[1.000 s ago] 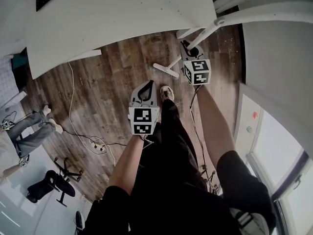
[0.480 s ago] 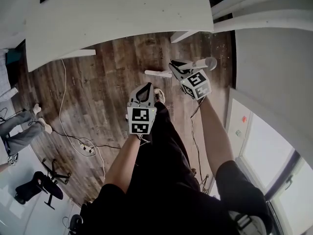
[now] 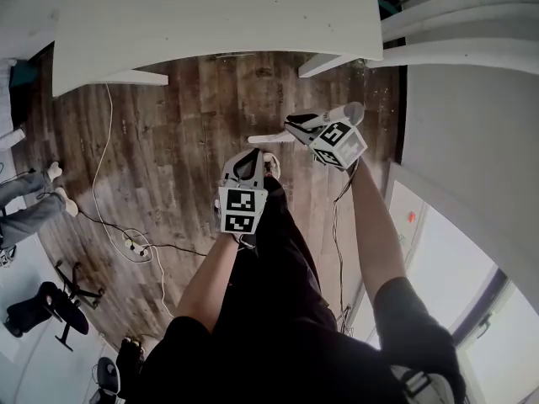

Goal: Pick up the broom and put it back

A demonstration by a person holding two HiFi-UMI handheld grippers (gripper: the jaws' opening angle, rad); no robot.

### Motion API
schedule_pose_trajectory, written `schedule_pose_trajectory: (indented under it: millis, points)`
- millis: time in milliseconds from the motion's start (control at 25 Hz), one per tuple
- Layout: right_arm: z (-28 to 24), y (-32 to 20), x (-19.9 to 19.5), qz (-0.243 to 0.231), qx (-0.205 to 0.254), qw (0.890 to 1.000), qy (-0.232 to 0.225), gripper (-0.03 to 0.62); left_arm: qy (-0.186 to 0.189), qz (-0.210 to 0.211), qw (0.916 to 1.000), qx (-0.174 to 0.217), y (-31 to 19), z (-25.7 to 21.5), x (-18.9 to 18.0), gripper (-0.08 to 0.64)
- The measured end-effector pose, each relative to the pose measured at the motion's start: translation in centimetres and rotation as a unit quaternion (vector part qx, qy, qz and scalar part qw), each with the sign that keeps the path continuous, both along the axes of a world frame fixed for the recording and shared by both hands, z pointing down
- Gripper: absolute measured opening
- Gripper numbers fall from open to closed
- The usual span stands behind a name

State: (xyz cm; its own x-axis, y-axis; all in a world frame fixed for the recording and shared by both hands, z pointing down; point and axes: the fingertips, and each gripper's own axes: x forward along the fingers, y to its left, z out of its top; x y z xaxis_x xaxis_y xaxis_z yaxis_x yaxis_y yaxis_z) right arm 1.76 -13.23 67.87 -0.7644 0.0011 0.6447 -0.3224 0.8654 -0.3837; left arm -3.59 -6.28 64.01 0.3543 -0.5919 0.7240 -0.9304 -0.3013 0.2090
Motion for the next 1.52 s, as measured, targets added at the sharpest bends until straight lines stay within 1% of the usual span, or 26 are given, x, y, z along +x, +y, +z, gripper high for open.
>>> schedule_pose_trajectory:
  millis: [80,120,200,320,400,560,720,760,800,840,880,1160,1240,1320,1440,1520]
  points:
    - [1.6,-0.3,-1.7,-0.005,-0.004,1.0,0.006,0.057,-0.005,-0.008,0.9999,-0.005,0.6,0.1,-1.0,0.0]
    - [2.6,-0.6,-2.4,0.001,-0.004,1.0,0.006,0.057,-0.006,-0.011,0.9999,-0.007,0.9,0.2,-1.4,0.0]
    - [3.8,-1.9,-3.9,0.03,0.0,1.0,-0.006,0.057,-0.008,-0.017,0.9998,-0.01,1.1,0.3,-2.2,0.0]
    - [5.0,-4.9,-5.4,0.085,0.014,0.996,-0.021,0.057,-0.011,-0.024,0.9996,-0.009,0.9,0.4,-3.0,0.0]
    - [5.9,-6.5,-5.8,0.106,0.022,0.994,-0.016,0.057,-0.012,-0.03,0.9994,-0.008,0.6,0.5,-3.5,0.0]
    - [7.0,-8.2,-5.7,0.117,0.051,0.992,0.002,0.057,-0.014,-0.034,0.9993,-0.003,-0.4,0.5,-4.0,0.0]
    - [7.1,-8.9,-5.4,0.13,0.068,0.989,0.001,0.057,-0.014,-0.031,0.9994,-0.003,-1.0,0.8,-4.0,0.0]
    - [7.1,-9.0,-5.3,0.134,0.073,0.988,0.002,0.067,-0.014,-0.029,0.9995,-0.004,-1.0,0.9,-3.9,0.0]
    - [7.1,-9.2,-5.2,0.141,0.077,0.987,0.001,0.113,-0.015,-0.028,0.9995,-0.005,-1.0,1.0,-3.9,0.0]
    - [7.1,-9.4,-5.0,0.151,0.078,0.985,-0.001,0.181,-0.015,-0.027,0.9995,-0.005,-1.0,1.1,-3.9,0.0]
    - [6.9,-9.5,-4.8,0.16,0.079,0.984,-0.004,0.206,-0.016,-0.027,0.9995,-0.006,-1.0,1.2,-3.8,0.0]
    - [6.6,-8.2,-2.4,0.192,0.089,0.977,-0.002,0.246,-0.019,-0.024,0.9995,-0.004,-1.0,0.9,-3.3,0.0]
    - [5.9,-7.9,-1.5,0.214,0.092,0.973,-0.001,0.25,-0.019,-0.024,0.9995,0.0,-1.0,0.5,-3.2,0.0]
    - [4.8,-7.2,-0.3,0.245,0.098,0.965,0.001,0.25,-0.02,-0.024,0.9995,0.005,-0.9,-0.1,-3.2,0.0]
    - [2.8,-5.3,1.4,0.295,0.107,0.949,0.007,0.252,-0.019,-0.022,0.9995,0.014,-0.5,-1.0,-3.2,0.0]
    - [1.5,-3.3,2.6,0.327,0.117,0.937,0.031,0.251,-0.017,-0.018,0.9995,0.019,0.1,-1.5,-2.9,0.0]
